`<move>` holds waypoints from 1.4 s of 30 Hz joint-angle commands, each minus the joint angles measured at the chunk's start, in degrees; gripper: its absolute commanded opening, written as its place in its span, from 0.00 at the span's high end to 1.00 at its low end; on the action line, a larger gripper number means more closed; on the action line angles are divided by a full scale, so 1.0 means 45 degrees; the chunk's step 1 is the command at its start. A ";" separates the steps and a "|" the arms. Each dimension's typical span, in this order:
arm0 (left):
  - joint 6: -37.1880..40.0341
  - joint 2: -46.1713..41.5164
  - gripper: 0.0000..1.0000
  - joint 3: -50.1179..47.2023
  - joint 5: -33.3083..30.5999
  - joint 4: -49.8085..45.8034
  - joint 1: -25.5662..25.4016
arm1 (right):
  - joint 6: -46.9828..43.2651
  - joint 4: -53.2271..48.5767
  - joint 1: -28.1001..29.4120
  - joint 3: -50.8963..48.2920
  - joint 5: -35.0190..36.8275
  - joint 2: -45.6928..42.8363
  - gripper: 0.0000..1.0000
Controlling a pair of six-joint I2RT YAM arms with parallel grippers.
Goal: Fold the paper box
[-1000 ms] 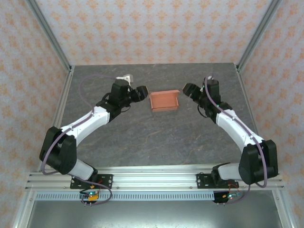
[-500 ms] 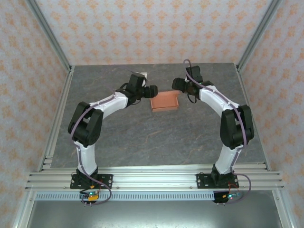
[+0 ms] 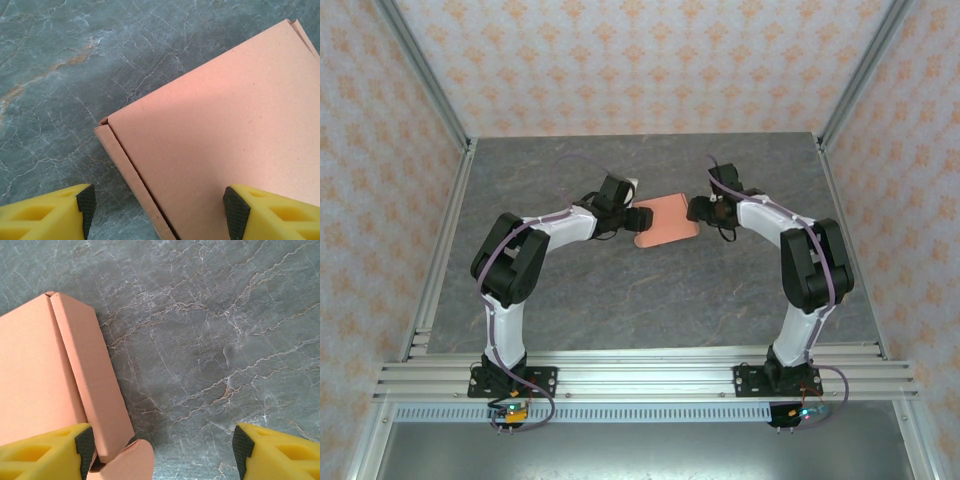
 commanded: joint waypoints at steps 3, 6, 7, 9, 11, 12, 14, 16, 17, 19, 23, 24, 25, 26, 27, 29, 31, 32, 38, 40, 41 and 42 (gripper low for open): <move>0.0500 -0.0247 0.31 -0.0392 -0.0242 -0.0490 0.0059 | 0.0469 0.0108 0.0044 0.0580 -0.0184 -0.1357 0.25; 0.0389 -0.0151 0.31 -0.0507 -0.0352 -0.0295 0.0059 | 0.0451 -0.0098 0.0046 0.1268 -0.0013 -0.0887 0.24; 0.0361 -0.0077 0.31 -0.0464 -0.0337 -0.0318 0.0066 | 0.0419 -0.0111 0.0045 0.1458 0.0006 -0.0500 0.24; 0.0371 0.0003 0.31 -0.0429 -0.0316 -0.0324 0.0065 | 0.0350 0.0084 0.0076 0.1552 0.0001 0.0250 0.24; 0.0328 -0.0022 0.31 -0.0524 -0.0416 -0.0193 0.0063 | 0.0331 0.0089 0.0125 0.1489 0.0170 0.0887 0.24; 0.0310 -0.0030 0.31 -0.0570 -0.0447 -0.0168 0.0061 | 0.0398 -0.0055 0.0142 0.1438 0.0391 0.1031 0.24; 0.0300 -0.0016 0.31 -0.0595 -0.0353 -0.0206 0.0086 | 0.0578 -0.0370 0.0178 0.1253 0.0651 0.1138 0.24; 0.0318 -0.0025 0.32 -0.0632 -0.0297 -0.0184 0.0081 | 0.0532 -0.0324 0.0172 0.0920 0.0641 0.0943 0.24; 0.0276 0.0009 0.34 -0.0663 -0.0280 -0.0117 0.0084 | 0.0416 -0.0282 0.0180 0.0780 0.0654 0.0727 0.24; -0.0050 0.0031 0.38 -0.0730 -0.0095 0.0109 0.0093 | 0.0136 -0.0545 0.0179 0.0760 0.0894 0.0438 0.24; -0.1722 0.0029 0.44 -0.1072 0.1013 0.1244 0.0426 | 0.0234 -0.0794 0.0115 0.0646 0.0845 -0.0452 0.23; -0.1955 0.0014 0.46 -0.1199 0.1213 0.1617 0.0485 | 0.0303 -0.0657 0.0103 0.0516 0.0674 -0.0636 0.23; -0.2090 -0.0027 0.48 -0.1335 0.1300 0.1936 0.0489 | 0.0358 -0.0518 0.0074 0.0415 0.0482 -0.0786 0.23; -0.2137 -0.0048 0.49 -0.1427 0.1406 0.2135 0.0498 | 0.0368 -0.0438 0.0085 0.0378 0.0286 -0.0851 0.23; -0.2168 -0.0064 0.49 -0.1478 0.1476 0.2198 0.0500 | 0.0362 -0.0449 0.0076 0.0375 0.0144 -0.0865 0.23; -0.2284 -0.0216 0.48 -0.1621 0.1553 0.2225 0.0587 | 0.0510 -0.0411 0.0077 0.0309 -0.0091 -0.0817 0.23; -0.2421 -0.0516 0.46 -0.1919 0.1674 0.2593 0.0695 | 0.0585 -0.0204 0.0086 0.0109 -0.0347 -0.0735 0.23; -0.2526 -0.0739 0.46 -0.2097 0.1661 0.2756 0.0742 | 0.0656 -0.0047 0.0086 -0.0027 -0.0384 -0.0723 0.23; -0.2785 -0.1135 0.46 -0.2480 0.1790 0.2770 0.0938 | 0.0978 0.0616 0.0076 -0.0615 -0.0795 -0.0765 0.23; -0.2955 -0.1012 0.50 -0.2962 0.1978 0.3458 0.0998 | 0.1088 0.0779 0.0047 -0.0675 -0.0992 -0.0642 0.23; -0.3131 -0.0974 0.53 -0.3247 0.2086 0.3868 0.1044 | 0.1138 0.0728 0.0000 -0.0625 -0.1132 -0.0570 0.23; -0.3331 -0.0971 0.58 -0.3565 0.2228 0.4359 0.1134 | 0.1280 0.0714 -0.0077 -0.0624 -0.1337 -0.0555 0.23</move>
